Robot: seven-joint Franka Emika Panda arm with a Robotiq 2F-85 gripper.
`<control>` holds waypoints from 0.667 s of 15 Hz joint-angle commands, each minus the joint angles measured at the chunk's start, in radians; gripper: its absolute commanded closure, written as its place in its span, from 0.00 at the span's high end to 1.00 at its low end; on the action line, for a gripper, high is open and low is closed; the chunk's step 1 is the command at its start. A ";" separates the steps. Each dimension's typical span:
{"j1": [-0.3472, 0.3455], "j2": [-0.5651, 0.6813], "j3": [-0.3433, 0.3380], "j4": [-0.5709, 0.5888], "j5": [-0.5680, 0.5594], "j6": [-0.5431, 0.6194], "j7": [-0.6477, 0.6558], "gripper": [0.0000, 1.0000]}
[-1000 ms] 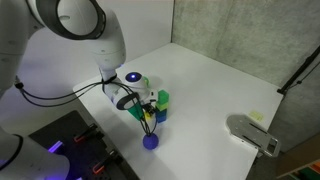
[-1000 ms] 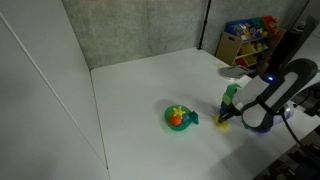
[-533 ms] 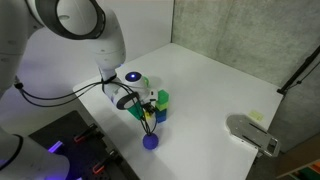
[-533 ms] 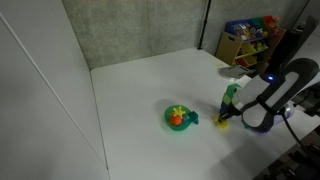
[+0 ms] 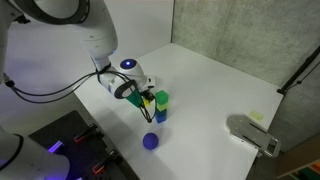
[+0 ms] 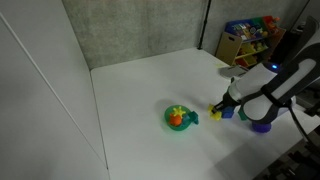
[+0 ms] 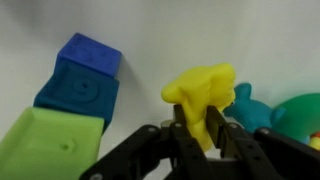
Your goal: Put the yellow toy in the green bowl
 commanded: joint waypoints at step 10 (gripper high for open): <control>0.160 -0.127 0.035 0.101 -0.003 -0.145 0.117 0.08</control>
